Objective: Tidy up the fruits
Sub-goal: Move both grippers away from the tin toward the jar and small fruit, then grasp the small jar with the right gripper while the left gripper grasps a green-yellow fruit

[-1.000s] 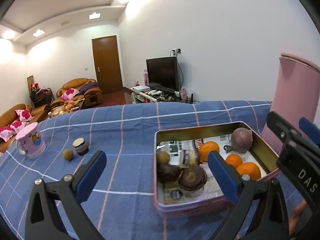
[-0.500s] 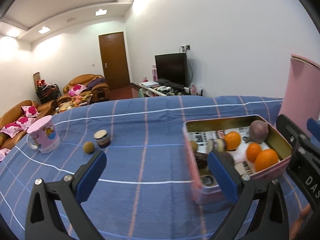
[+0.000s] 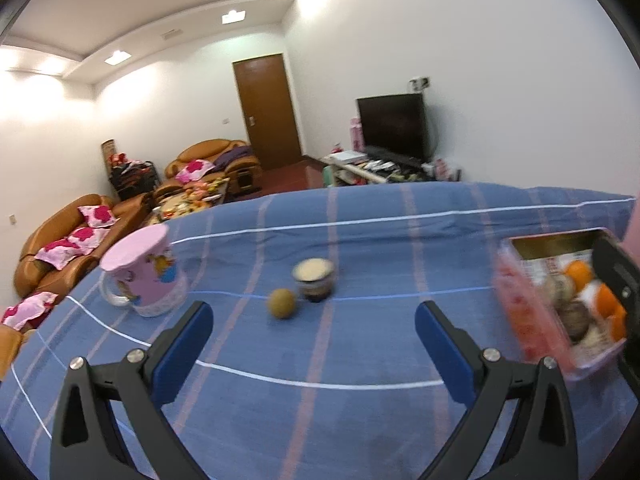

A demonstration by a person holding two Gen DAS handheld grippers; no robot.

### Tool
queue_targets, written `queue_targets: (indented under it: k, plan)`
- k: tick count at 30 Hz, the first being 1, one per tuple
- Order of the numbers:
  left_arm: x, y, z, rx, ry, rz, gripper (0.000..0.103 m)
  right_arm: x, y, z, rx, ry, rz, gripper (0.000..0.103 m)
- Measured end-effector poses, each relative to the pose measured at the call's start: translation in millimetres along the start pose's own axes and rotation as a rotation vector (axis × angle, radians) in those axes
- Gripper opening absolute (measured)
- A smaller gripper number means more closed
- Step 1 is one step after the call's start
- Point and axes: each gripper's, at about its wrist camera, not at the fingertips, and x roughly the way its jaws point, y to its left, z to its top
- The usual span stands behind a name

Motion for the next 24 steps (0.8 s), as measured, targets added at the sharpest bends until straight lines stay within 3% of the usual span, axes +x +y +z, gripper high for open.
queue_targets:
  k: [4, 11, 14, 16, 21, 24]
  plan:
    - [31, 38, 3, -0.042, 0.078, 0.055, 0.103, 15, 27, 2, -0.022, 0.027, 0.049, 0.087]
    - [78, 99, 1, -0.130, 0.229, 0.123, 0.103, 65, 80, 3, -0.042, 0.166, 0.160, 0.087]
    - [87, 110, 0, -0.140, 0.253, 0.164, 0.103, 87, 105, 1, -0.052, 0.240, 0.233, 0.087]
    - [88, 114, 0, -0.135, 0.249, 0.183, 0.103, 99, 120, 0, -0.074, 0.288, 0.265, 0.082]
    - [91, 116, -1, -0.129, 0.260, 0.183, 0.103, 138, 151, -6, -0.111, 0.421, 0.319, 0.054]
    - [93, 117, -1, -0.132, 0.274, 0.172, 0.103, 151, 161, -8, -0.108, 0.470, 0.362, 0.052]
